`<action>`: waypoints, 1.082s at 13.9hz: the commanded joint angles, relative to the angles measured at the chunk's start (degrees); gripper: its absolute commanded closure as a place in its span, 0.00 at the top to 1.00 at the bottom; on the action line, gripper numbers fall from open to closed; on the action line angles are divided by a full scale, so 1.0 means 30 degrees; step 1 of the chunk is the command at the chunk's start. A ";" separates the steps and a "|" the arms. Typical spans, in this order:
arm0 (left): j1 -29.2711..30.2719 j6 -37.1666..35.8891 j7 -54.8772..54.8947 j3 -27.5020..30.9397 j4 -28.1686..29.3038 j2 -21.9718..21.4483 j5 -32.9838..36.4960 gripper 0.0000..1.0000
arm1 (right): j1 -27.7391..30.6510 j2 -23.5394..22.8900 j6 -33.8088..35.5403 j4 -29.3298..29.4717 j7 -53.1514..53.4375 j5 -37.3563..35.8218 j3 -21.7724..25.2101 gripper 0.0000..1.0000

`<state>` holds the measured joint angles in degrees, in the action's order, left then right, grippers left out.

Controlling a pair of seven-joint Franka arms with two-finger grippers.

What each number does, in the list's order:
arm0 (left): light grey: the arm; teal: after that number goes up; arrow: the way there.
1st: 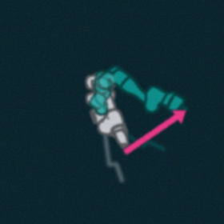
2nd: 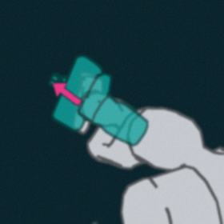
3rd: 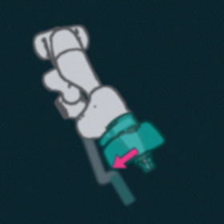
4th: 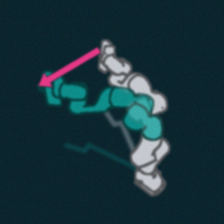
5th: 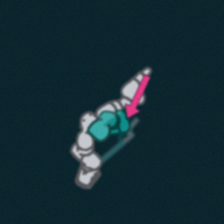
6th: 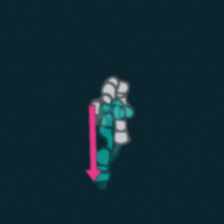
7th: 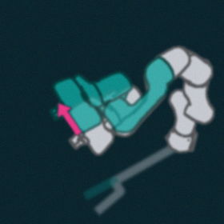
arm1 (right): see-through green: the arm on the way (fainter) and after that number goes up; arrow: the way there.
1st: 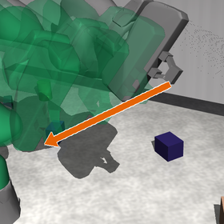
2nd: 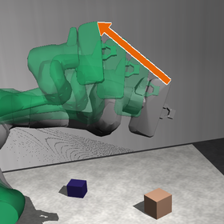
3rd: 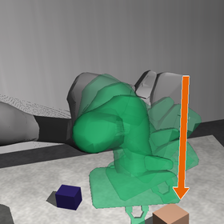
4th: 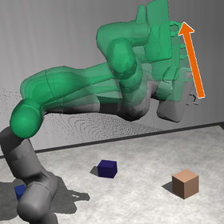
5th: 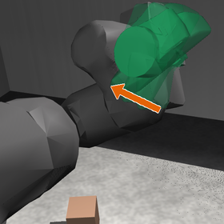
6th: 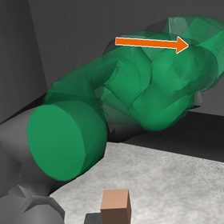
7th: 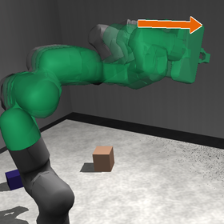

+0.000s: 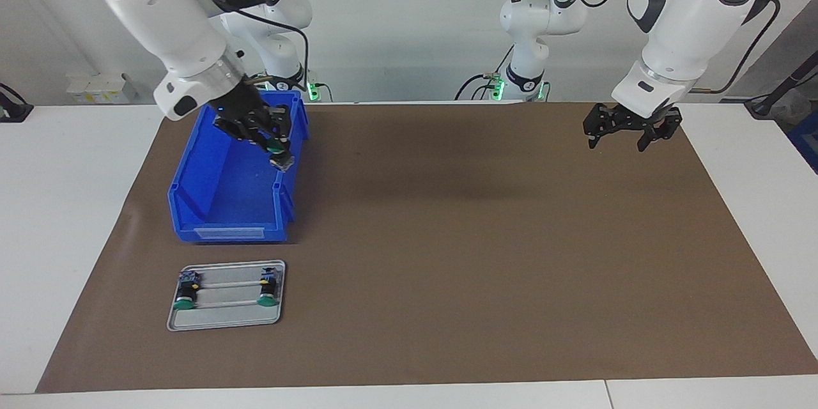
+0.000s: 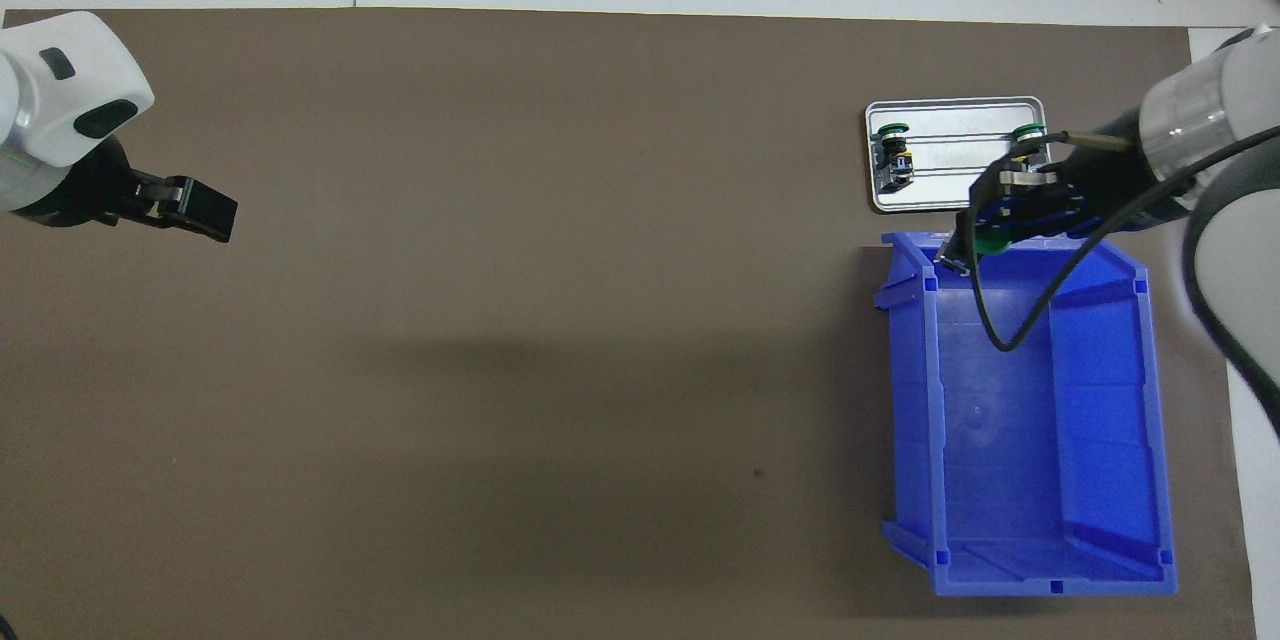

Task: Place and press button with both arms
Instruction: 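Carry the green button with the right gripper over the blue bin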

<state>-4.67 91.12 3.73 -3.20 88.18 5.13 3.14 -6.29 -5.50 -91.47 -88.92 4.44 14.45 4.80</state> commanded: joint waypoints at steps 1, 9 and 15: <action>0.0151 0.0274 0.0046 -0.0076 0.0782 -0.0712 0.0214 1.00 | 0.2177 0.2058 -0.2134 -0.4268 -0.4567 0.0514 -0.0252 0.00; 0.0122 0.0302 0.0046 -0.0076 0.0782 -0.0712 0.0214 1.00 | 0.3265 0.1955 -0.9963 -1.1755 -1.3570 0.0514 -0.0194 0.00; 0.0122 0.0302 0.0046 -0.0076 0.0782 -0.0712 0.0214 1.00 | 0.3151 0.1248 -1.1373 -1.2547 -1.4455 0.0834 -0.0252 0.00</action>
<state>-4.67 91.11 3.73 -3.20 88.29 4.77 3.14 2.60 -2.20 -123.84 -125.11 -36.46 14.59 4.75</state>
